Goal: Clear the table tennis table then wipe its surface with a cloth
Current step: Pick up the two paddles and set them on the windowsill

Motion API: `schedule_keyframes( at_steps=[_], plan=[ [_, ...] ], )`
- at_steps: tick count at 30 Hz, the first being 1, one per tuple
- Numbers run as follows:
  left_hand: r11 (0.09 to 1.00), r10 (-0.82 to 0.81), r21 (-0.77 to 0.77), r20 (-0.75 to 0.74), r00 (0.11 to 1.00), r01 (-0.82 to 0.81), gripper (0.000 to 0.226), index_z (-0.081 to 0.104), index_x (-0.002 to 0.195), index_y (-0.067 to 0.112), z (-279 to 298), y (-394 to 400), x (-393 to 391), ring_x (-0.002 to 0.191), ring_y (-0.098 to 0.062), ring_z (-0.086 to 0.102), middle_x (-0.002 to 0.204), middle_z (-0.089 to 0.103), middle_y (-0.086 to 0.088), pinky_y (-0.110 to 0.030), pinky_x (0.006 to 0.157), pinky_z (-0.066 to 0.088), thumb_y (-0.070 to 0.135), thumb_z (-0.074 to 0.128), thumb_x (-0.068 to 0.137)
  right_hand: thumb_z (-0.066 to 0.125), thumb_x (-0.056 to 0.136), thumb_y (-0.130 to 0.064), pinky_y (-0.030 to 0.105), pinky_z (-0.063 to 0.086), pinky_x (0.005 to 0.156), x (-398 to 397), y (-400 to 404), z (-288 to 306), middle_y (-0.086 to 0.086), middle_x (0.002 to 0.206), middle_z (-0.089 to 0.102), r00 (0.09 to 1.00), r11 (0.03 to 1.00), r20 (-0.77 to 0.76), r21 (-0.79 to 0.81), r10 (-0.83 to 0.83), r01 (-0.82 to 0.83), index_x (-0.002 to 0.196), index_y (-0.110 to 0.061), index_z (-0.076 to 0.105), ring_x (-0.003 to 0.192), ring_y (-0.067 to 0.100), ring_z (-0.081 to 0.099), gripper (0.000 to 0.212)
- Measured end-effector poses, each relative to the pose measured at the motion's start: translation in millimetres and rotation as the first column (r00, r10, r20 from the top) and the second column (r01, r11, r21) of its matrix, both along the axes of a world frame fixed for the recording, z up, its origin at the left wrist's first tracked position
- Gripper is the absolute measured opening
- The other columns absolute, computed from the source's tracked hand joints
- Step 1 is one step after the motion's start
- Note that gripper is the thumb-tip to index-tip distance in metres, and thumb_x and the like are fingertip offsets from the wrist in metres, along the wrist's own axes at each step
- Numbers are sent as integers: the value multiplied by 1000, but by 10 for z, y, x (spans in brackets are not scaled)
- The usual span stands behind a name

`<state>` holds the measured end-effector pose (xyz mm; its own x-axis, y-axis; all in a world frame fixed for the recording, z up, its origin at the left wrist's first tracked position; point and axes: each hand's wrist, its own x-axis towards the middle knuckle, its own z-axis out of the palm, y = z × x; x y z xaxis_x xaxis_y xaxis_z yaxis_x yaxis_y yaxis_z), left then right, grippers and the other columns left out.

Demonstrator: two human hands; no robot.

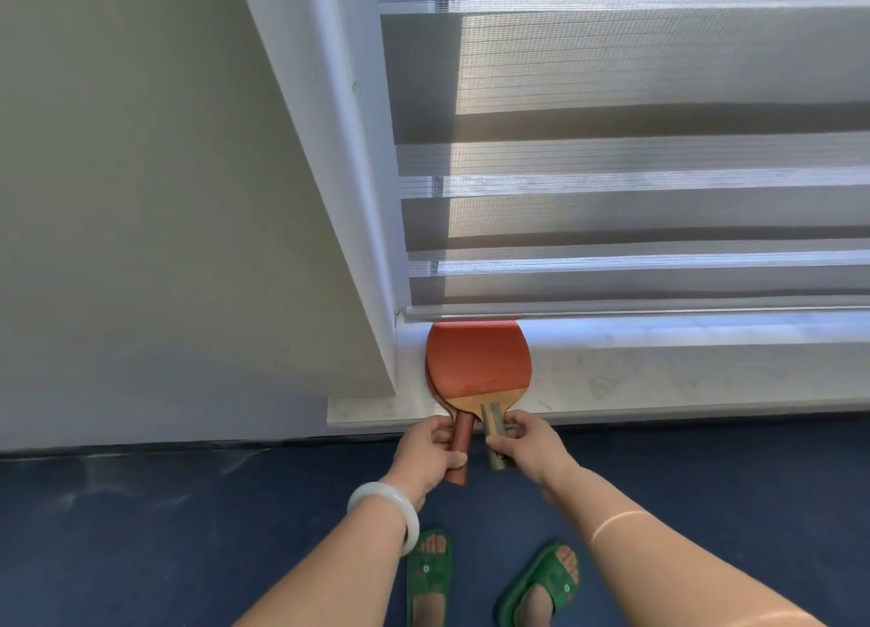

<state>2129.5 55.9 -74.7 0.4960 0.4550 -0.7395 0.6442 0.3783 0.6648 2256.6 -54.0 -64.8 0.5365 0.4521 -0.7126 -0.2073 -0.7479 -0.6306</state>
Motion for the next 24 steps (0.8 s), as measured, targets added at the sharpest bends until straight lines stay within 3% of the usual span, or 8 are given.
schedule_keyframes(
  at_steps=[6,9,13,17,21,24],
  plan=[
    [999,-8,40,-32,999,9,51,57,125,12,10,43,-39,100,-15,60,105,63,2,-29,88,52,-9,67,80,74,83,-10,22,49,76,-40,14,-25,14,108,66,999,1000,-44,-7,-26,26,123,-8,59,97,23,65,42],
    [998,-29,52,-39,999,31,46,57,121,15,49,67,-52,96,-10,58,105,61,3,-24,81,50,-6,67,82,74,84,-11,24,50,80,-65,14,-11,13,108,66,998,1000,-49,-11,-27,26,122,-9,59,98,23,65,41],
    [996,-65,61,-42,997,68,45,57,120,16,94,98,-70,98,-11,59,107,62,3,-29,87,52,-4,68,82,72,84,-7,22,51,76,-83,-26,51,16,108,66,997,998,-56,-5,-60,59,118,-10,59,93,22,64,36],
    [994,-75,82,-32,997,77,47,58,121,14,122,122,-109,102,-15,61,109,64,-1,-34,92,52,-4,71,80,71,84,-3,28,55,79,-117,-78,118,13,96,65,993,994,-58,11,-107,108,109,-9,61,84,21,64,28],
    [986,-108,128,-21,994,110,41,59,113,16,228,116,-108,103,-18,61,110,63,-2,-38,97,51,-3,70,79,75,81,-6,43,53,93,-154,-157,220,14,97,67,986,987,-27,10,-161,162,100,-14,61,93,28,67,25],
    [972,-136,190,-19,990,137,34,60,105,18,367,115,-46,101,-19,60,104,63,1,-37,95,51,-4,68,81,70,85,-3,36,54,90,-147,-240,366,12,101,63,974,974,-21,35,-225,226,104,-11,60,90,24,64,23]
  ],
)
